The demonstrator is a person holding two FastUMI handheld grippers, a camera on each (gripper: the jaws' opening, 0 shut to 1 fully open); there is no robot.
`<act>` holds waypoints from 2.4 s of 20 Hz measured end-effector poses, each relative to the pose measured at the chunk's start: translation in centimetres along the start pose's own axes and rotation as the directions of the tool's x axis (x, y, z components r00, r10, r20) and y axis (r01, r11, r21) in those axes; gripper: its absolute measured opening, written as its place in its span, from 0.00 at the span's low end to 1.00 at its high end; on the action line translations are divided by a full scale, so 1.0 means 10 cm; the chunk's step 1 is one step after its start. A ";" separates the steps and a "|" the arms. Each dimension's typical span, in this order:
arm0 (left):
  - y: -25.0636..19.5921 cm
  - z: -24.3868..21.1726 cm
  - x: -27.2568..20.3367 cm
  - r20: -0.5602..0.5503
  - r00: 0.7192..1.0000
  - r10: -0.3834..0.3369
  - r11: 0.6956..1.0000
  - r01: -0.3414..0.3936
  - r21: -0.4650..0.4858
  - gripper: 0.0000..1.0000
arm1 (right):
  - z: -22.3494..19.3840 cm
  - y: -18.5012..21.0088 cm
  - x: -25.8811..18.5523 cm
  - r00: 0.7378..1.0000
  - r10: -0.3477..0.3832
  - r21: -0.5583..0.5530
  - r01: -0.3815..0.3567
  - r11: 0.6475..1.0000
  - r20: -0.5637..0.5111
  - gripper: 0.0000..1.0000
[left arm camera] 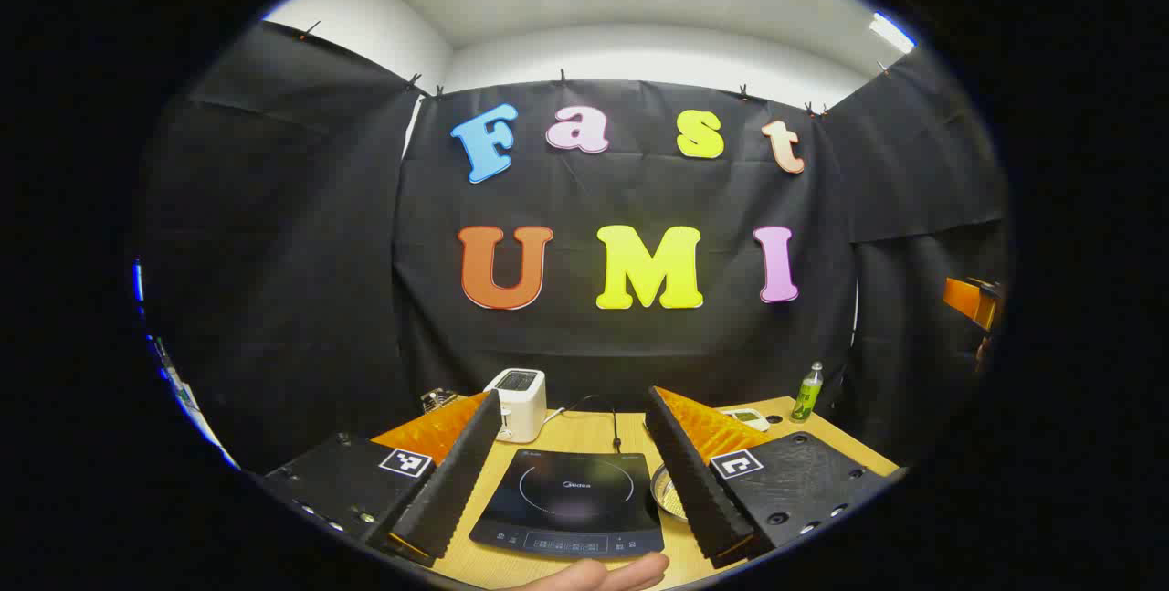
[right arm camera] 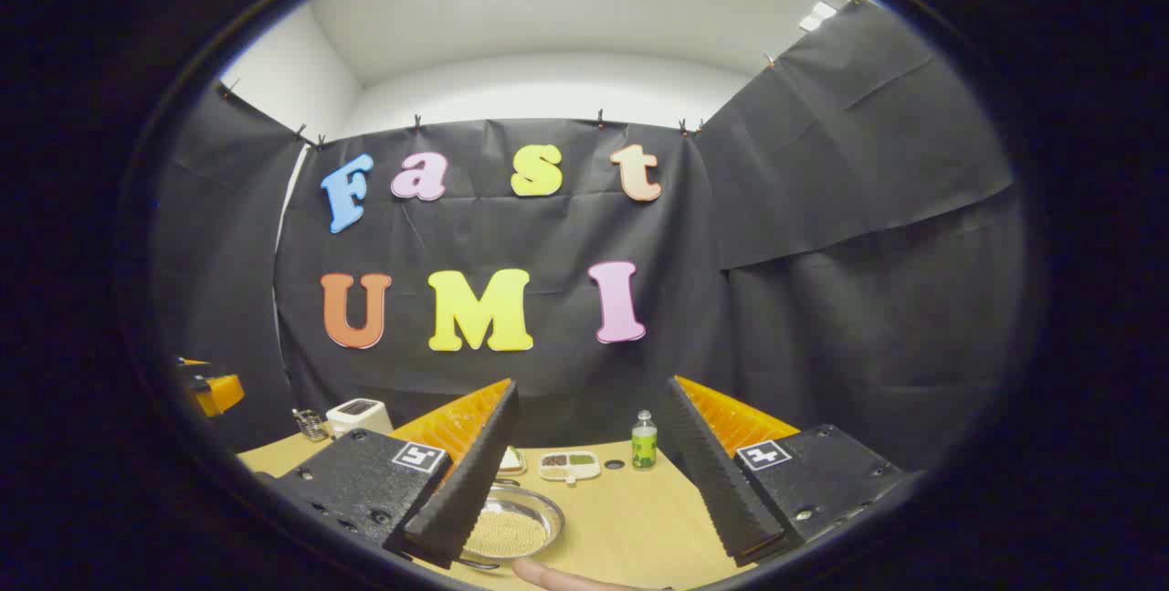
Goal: First push the handle of the pot to place it horizontally, then grasp the pot with both hands and set it on the induction cooktop.
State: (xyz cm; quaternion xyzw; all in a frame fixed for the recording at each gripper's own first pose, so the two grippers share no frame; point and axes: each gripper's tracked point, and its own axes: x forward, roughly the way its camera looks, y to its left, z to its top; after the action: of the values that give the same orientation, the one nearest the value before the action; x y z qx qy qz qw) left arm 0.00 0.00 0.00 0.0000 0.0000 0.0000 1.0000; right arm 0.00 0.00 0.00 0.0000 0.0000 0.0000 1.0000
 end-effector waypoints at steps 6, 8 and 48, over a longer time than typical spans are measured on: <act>-0.14 0.15 -0.08 0.051 0.999 -0.003 0.996 -0.001 0.086 0.95 | -0.02 -0.09 0.03 1.000 -0.018 -0.017 0.018 1.000 0.000 0.96; -0.24 0.15 -0.10 0.058 0.998 -0.017 0.997 0.013 0.075 0.95 | -0.02 -0.11 0.04 1.000 -0.019 -0.021 0.019 1.000 0.000 0.96; 0.09 0.00 -0.63 0.087 0.996 -0.028 0.999 0.024 0.045 0.95 | -2.31 2.06 0.12 0.846 0.320 0.051 -0.331 0.942 -0.426 0.04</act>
State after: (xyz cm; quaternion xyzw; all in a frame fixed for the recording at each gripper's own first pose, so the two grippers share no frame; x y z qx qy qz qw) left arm -6.29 0.88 -0.04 0.0220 -0.0440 -0.0132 0.9987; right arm 1.23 20.60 -23.11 -0.0123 0.2197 0.1695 0.9606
